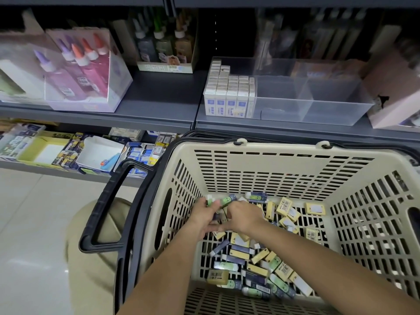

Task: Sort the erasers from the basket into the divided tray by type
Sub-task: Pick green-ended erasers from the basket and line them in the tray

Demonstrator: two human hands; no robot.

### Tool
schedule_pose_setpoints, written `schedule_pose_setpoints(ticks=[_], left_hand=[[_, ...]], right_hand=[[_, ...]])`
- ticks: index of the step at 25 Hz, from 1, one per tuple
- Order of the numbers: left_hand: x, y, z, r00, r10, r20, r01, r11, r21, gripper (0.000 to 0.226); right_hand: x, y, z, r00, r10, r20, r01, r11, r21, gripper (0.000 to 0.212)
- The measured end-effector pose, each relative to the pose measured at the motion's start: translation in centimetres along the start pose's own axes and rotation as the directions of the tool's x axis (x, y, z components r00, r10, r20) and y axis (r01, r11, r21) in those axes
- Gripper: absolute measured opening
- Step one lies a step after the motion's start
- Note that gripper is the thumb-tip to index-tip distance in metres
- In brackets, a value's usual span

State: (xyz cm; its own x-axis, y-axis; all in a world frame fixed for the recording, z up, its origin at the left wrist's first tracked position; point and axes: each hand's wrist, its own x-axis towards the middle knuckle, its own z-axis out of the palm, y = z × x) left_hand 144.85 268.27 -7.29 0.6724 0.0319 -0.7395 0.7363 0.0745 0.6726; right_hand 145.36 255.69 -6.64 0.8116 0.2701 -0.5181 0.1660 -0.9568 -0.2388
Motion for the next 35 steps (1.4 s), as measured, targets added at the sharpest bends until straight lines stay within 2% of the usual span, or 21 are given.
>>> schedule_pose_setpoints(ticks=[3,6,8,11,14,16,17,19,21,22,24,27,29,31,33,35], left_hand=[[0.3,0.1,-0.5,0.999,-0.027,-0.019,0.025,0.995,-0.100,0.007],[0.2,-0.2,-0.6,0.991,-0.128,0.023,0.130,0.981,-0.141,0.010],[0.3,-0.2,-0.7,0.987,-0.158,0.038,0.162,0.977,-0.140,0.018],[0.3,-0.1,-0.5,0.985,-0.146,0.094,0.158,0.977,-0.142,0.029],[0.0,-0.3,-0.1,0.958,-0.139,0.251,0.181,0.971,-0.156,0.037],[0.1,-0.3,0.0,0.960,-0.136,0.246,0.173,0.975,-0.136,0.036],[0.3,-0.3,-0.1,0.969,-0.133,0.207,0.163,0.977,-0.139,0.033],[0.7,-0.3,-0.4,0.980,-0.138,0.143,0.159,0.976,-0.149,0.024],[0.8,-0.4,-0.4,0.978,-0.159,0.138,0.177,0.975,-0.131,0.020],[0.7,-0.4,-0.3,0.975,-0.167,0.147,0.184,0.977,-0.108,0.021],[0.7,-0.5,-0.1,0.973,-0.174,0.153,0.187,0.979,-0.078,0.022],[0.8,-0.2,-0.3,0.982,-0.155,0.105,0.164,0.983,-0.087,0.024],[0.8,-0.3,-0.4,0.985,-0.147,0.089,0.155,0.984,-0.084,0.025],[0.6,-0.4,-0.2,0.980,-0.152,0.130,0.163,0.984,-0.079,0.026],[0.4,-0.5,0.3,0.963,-0.151,0.223,0.175,0.980,-0.092,0.031],[0.2,-0.4,0.9,0.944,-0.132,0.301,0.182,0.973,-0.144,0.032]], right_hand=[[-0.3,-0.1,1.2,0.998,-0.022,-0.062,0.014,0.993,-0.117,0.044],[-0.5,-0.2,2.2,0.995,0.015,-0.099,-0.025,0.995,-0.100,0.035],[-0.7,0.5,1.8,0.992,0.096,-0.085,-0.095,0.995,0.015,0.032],[-1.4,1.8,1.5,0.971,0.193,-0.139,-0.145,0.944,0.298,0.034],[-1.7,1.9,0.9,0.982,0.092,-0.164,0.006,0.856,0.517,0.025],[-1.6,2.3,0.4,0.989,-0.012,-0.148,0.091,0.834,0.543,0.014],[-1.6,2.9,0.2,0.985,-0.026,-0.169,0.107,0.864,0.492,0.014],[-1.4,4.4,0.2,0.975,-0.060,-0.212,0.107,0.971,0.215,0.020],[-1.4,5.4,0.6,0.986,-0.111,-0.124,0.100,0.991,-0.086,0.032],[-1.3,5.6,0.8,0.990,-0.122,-0.073,0.108,0.980,-0.168,0.038],[-1.1,5.5,1.1,0.991,-0.133,-0.024,0.125,0.967,-0.222,0.041],[-1.1,5.7,1.4,0.987,-0.159,-0.018,0.151,0.960,-0.235,0.033],[-1.6,6.2,1.4,0.991,-0.114,-0.067,0.104,0.984,-0.141,0.026],[-2.3,6.2,1.2,0.984,-0.015,-0.177,0.036,0.992,0.117,0.021],[-2.6,5.3,0.8,0.972,0.040,-0.233,0.051,0.926,0.374,0.015],[-2.6,4.3,0.4,0.975,0.017,-0.221,0.097,0.864,0.493,0.014]])
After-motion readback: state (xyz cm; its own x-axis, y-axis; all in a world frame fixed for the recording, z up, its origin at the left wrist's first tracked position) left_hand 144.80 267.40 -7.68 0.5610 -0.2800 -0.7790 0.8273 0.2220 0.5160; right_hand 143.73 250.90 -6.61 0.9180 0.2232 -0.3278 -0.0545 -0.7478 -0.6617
